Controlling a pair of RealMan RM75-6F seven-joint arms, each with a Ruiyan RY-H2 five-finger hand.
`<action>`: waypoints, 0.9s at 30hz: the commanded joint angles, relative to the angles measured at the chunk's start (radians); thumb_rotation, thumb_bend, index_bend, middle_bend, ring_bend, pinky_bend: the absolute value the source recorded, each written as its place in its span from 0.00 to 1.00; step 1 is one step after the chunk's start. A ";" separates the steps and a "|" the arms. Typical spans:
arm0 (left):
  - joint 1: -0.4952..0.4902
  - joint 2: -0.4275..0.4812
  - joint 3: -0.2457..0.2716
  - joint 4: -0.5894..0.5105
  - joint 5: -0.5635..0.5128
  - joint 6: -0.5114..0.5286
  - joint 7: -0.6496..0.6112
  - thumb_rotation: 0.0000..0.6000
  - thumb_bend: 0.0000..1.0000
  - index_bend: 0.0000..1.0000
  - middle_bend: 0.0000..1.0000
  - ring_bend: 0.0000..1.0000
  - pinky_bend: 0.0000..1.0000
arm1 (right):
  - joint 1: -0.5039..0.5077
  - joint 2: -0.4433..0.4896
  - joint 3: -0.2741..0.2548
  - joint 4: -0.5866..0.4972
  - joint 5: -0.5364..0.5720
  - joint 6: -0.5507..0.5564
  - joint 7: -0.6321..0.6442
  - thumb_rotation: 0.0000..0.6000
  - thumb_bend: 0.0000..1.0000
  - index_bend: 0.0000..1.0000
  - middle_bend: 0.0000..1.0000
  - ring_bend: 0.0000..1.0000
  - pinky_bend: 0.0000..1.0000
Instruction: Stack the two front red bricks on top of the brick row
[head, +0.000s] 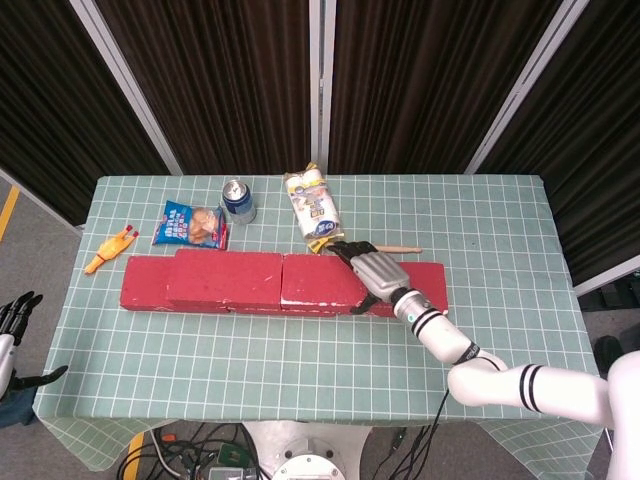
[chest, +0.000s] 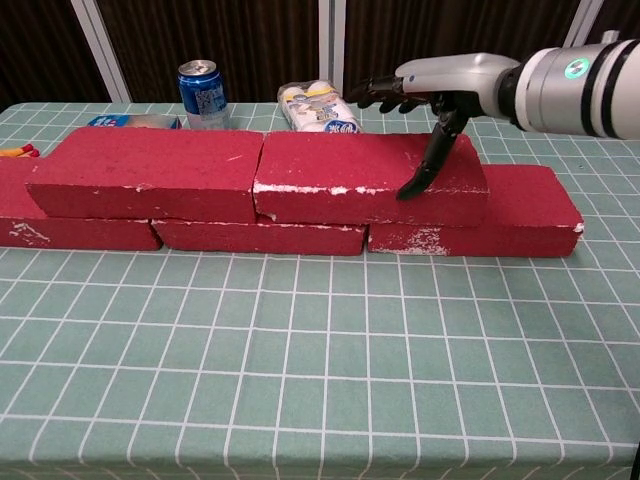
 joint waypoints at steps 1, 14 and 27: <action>0.001 0.000 -0.002 -0.006 0.010 0.012 0.008 1.00 0.01 0.02 0.00 0.00 0.00 | -0.077 0.102 -0.021 -0.100 -0.092 0.119 -0.022 1.00 0.00 0.00 0.00 0.00 0.00; 0.010 0.010 0.003 -0.064 0.051 0.062 0.101 1.00 0.01 0.02 0.00 0.00 0.00 | -0.492 0.327 -0.217 -0.173 -0.451 0.617 0.013 1.00 0.00 0.00 0.00 0.00 0.00; 0.018 -0.019 0.016 -0.062 0.082 0.085 0.173 1.00 0.01 0.02 0.00 0.00 0.00 | -0.778 0.232 -0.267 0.054 -0.517 0.843 0.125 1.00 0.00 0.00 0.00 0.00 0.00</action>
